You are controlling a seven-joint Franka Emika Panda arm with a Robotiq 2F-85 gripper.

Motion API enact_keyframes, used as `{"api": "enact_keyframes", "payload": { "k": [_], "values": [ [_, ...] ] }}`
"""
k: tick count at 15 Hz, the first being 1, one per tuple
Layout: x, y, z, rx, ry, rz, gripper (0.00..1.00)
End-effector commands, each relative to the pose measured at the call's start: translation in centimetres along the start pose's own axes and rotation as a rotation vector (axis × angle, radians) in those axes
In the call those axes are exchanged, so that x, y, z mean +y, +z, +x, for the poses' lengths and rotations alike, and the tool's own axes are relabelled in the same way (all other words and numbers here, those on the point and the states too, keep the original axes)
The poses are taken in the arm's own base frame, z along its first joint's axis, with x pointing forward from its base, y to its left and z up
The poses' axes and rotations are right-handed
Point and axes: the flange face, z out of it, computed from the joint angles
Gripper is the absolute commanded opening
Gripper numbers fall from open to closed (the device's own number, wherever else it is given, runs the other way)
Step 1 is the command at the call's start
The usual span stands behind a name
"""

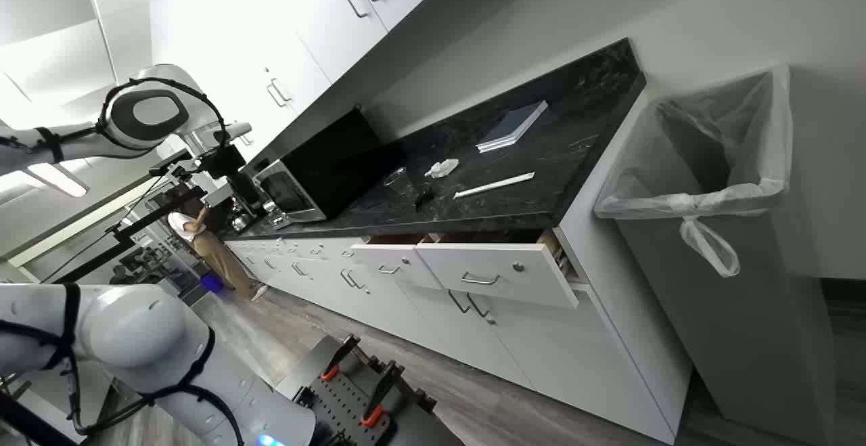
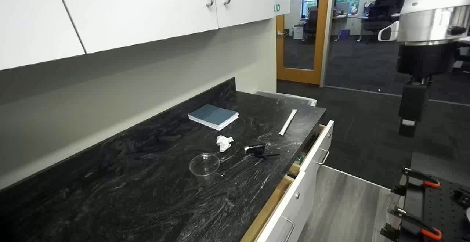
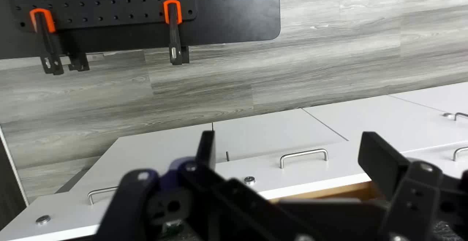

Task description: Open the first and second top drawers from the right of the cabinet. Pick up the tape from the first drawer and put it in the second drawer.

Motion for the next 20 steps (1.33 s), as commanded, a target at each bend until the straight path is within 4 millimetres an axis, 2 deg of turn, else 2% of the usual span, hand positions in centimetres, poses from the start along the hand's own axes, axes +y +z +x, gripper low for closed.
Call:
{"api": "enact_keyframes", "payload": {
  "k": [1,14,15,17,20],
  "values": [
    [0.0,-0.1,0.0,-0.001,0.0,0.0,1.0],
    [-0.2,-0.1,0.1,0.007,-0.007,-0.001,1.0],
    [-0.7,-0.1,0.2,0.008,-0.027,-0.016,1.0],
    [-3.5,0.7,-0.1,0.009,-0.105,-0.08,1.0],
    [-8.1,3.6,-1.1,-0.01,-0.237,-0.197,1.0]
  ]
}}
